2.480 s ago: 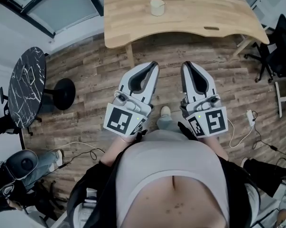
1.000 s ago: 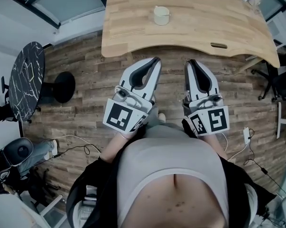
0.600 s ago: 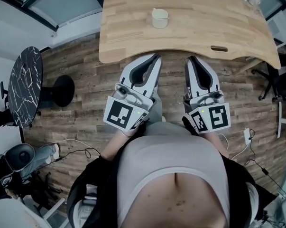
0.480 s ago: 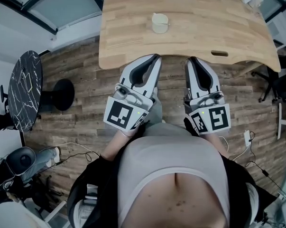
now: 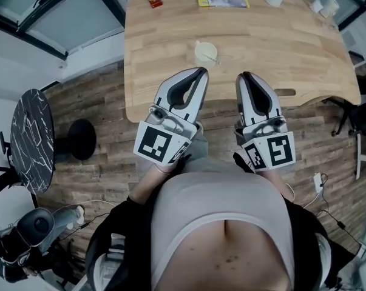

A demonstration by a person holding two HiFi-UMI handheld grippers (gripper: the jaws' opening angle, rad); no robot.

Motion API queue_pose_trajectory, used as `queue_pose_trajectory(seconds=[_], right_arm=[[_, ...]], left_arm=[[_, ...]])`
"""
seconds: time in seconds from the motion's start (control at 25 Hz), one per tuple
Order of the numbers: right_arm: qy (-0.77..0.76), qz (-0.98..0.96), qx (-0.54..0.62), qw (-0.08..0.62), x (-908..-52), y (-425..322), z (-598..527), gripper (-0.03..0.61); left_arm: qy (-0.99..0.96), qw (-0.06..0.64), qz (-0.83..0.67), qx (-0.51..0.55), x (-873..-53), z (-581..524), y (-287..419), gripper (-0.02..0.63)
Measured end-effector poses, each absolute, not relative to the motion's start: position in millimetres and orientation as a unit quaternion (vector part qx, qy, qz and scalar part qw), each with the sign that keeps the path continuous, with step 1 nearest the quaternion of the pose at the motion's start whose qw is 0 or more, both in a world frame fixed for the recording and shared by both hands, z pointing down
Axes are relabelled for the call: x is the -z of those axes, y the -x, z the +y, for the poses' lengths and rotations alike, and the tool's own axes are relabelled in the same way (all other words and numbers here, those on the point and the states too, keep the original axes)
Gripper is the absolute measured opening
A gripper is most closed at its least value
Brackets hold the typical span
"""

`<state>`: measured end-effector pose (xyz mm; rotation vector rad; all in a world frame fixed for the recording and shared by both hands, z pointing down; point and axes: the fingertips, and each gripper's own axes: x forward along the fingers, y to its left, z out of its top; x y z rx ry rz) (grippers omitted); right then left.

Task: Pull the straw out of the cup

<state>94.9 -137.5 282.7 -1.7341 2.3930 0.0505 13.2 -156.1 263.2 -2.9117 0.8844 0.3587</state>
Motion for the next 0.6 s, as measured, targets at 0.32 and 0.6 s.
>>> queue_pose_trajectory(seconds=[0.32, 0.6], right_arm=[[0.599, 0.795, -0.014, 0.099, -276.9, -104.7, -215.4, 0.037], [0.604, 0.791, -0.013, 0.097, -278.1, -109.0, -257.5, 0.037]], left_arm=[[0.957, 0.036, 0.264, -0.110, -259.0, -236.4, -28.7, 0.011], [0.961, 0.033, 0.254, -0.103, -262.7, -279.6, -35.2, 0.011]])
